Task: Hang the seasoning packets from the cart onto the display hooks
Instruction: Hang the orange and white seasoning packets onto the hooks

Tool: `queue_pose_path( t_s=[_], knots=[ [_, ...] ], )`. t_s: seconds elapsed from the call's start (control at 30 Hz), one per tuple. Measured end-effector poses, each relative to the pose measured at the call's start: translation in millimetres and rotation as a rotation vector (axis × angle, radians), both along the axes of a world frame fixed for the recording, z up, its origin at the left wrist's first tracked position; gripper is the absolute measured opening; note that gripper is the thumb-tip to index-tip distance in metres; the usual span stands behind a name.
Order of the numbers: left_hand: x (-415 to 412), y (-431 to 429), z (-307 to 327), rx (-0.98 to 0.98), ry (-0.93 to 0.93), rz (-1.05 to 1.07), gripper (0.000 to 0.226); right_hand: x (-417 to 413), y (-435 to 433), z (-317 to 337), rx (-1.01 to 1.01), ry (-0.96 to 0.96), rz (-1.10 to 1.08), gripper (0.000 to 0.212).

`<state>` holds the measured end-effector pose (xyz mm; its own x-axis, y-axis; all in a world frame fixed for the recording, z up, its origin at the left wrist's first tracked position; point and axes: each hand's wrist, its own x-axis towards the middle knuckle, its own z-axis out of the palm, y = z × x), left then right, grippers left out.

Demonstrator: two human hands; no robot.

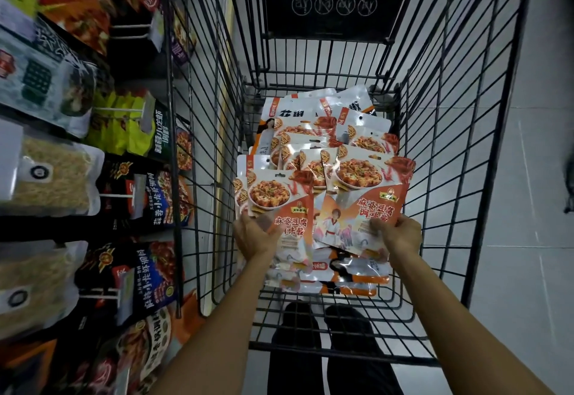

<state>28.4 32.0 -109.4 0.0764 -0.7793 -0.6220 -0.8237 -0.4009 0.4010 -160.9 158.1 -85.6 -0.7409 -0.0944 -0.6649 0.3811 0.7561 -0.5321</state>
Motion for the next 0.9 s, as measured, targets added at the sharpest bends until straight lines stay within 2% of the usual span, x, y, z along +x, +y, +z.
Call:
queue_pose_path(
  t_s=[0.1, 0.2, 0.3, 0.43, 0.57, 0.63, 0.77, 0.9],
  knots=[
    [1, -6, 1, -0.007, -0.087, -0.031, 0.089, 0, -2, 0, 0.013, -0.014, 0.017, 0.025],
    [0, -12, 5, -0.004, -0.08, 0.006, 0.088, 0, -4, 3, -0.035, -0.074, -0.004, 0.027],
    [3, -11, 12, -0.024, -0.01, 0.042, 0.077, 1, -5, 8, -0.099, -0.124, -0.023, 0.033],
    [10, -10, 23, -0.056, 0.111, 0.103, 0.067, 2, -8, 14, -0.178, -0.201, -0.047, 0.027],
    [18, -11, 27, 0.119, 0.225, 0.138, 0.028, 6, -13, 17, -0.188, -0.285, -0.038, 0.026],
    [19, -10, 27, 0.172, 0.293, 0.115, 0.024, 8, -14, 20, -0.208, -0.325, -0.046, 0.024],
    [17, -10, 36, 0.2, 0.365, 0.039, 0.036, 10, -14, 30, -0.267, -0.358, 0.013, 0.013],
    [22, -16, 61, 0.114, 0.43, 0.026, 0.023, 9, -14, 50, -0.292, -0.28, 0.135, 0.005]
  ],
)
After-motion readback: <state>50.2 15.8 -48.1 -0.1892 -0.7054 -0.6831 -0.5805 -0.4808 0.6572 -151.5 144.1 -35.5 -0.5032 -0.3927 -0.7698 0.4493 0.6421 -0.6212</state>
